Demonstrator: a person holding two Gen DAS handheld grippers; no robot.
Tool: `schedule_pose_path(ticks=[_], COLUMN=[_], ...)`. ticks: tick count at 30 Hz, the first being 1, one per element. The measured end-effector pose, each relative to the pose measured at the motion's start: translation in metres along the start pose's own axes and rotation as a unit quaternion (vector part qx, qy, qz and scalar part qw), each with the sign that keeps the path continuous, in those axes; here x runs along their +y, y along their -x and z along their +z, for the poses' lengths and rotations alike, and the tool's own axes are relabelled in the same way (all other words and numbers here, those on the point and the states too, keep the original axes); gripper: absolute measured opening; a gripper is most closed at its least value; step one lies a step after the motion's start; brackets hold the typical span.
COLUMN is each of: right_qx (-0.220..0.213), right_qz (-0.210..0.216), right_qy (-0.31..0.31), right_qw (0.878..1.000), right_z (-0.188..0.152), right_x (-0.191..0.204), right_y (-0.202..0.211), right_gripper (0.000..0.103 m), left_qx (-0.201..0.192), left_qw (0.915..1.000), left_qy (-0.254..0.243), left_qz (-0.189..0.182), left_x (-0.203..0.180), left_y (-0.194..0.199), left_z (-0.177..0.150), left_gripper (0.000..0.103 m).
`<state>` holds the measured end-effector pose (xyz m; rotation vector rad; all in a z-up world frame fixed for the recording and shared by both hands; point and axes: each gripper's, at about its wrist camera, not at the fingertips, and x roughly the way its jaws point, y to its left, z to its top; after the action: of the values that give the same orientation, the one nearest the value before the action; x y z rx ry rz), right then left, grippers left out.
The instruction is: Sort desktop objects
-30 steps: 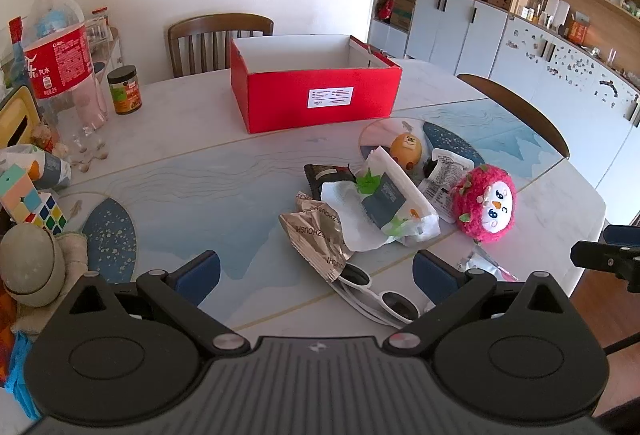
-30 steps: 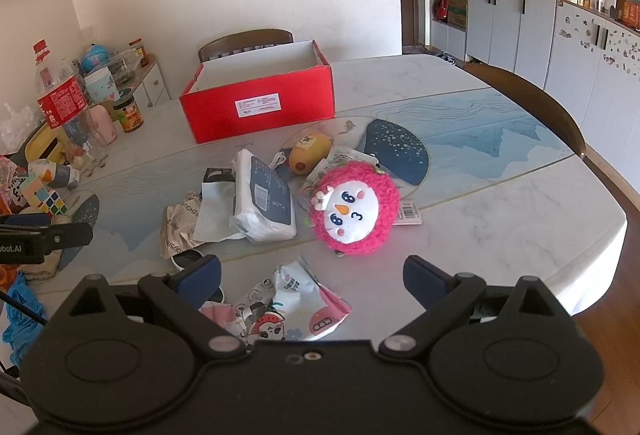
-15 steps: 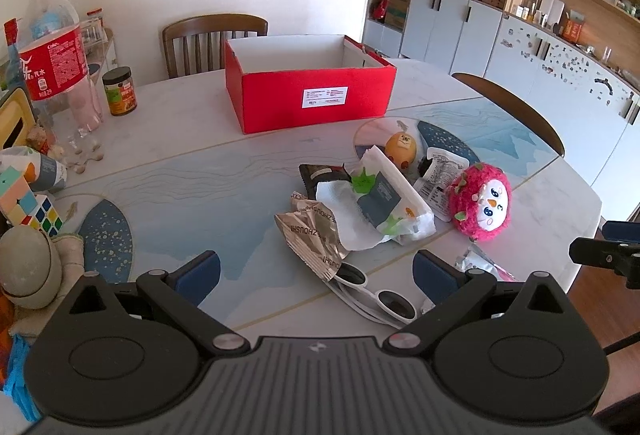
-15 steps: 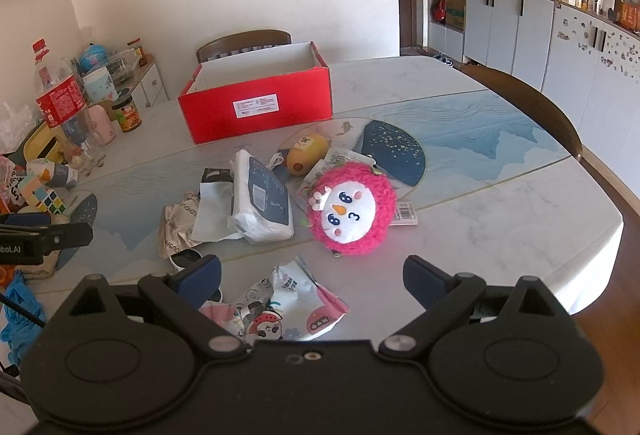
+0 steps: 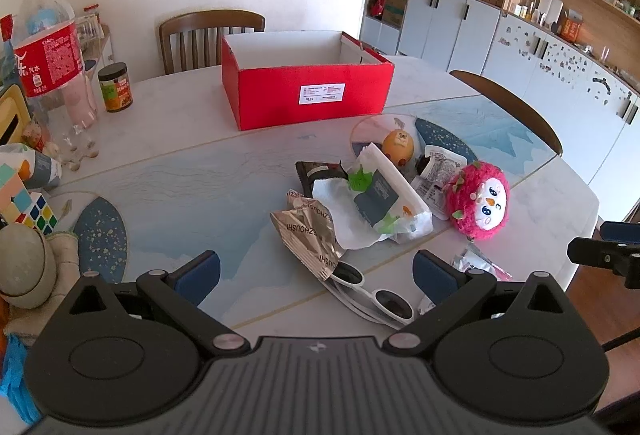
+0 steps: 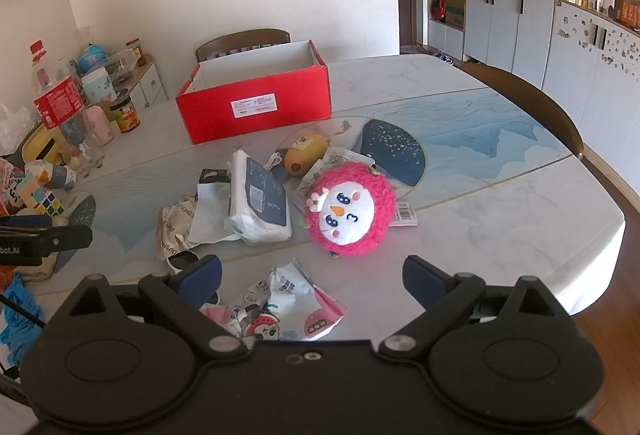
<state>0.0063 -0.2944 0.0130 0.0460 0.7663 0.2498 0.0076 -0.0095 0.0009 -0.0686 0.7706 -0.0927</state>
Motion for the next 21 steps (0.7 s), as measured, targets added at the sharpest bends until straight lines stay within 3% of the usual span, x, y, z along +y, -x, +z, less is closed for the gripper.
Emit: schedule_pose_path(ticks=[10,16,21], right_qx=[-0.022,-0.027,-0.027], right_qz=[-0.010,-0.015,-0.020], right_qy=[0.016,0.034,0.041], right_qw=[1.000,0.999,0.999], right_z=[0.015,0.022,0.030], right_x=[-0.007,-0.011,-0.019], right_y=[-0.023,-0.048,-0.068], right_gripper=[0.103,0.103,0.103], left_qx=[-0.015,-0.024,-0.009], left_qw=[0.9998,0.9992,0.9991], left_qy=[0.000,-0.011,-0.024], left_qz=[0.010,0.031,0.034], left_x=[0.008,0.013,0.013], left_y=[-0.016,-0.043,-0.073], left_z=[0.012,0.018,0.020], left_gripper=[0.103,0.103,0.103])
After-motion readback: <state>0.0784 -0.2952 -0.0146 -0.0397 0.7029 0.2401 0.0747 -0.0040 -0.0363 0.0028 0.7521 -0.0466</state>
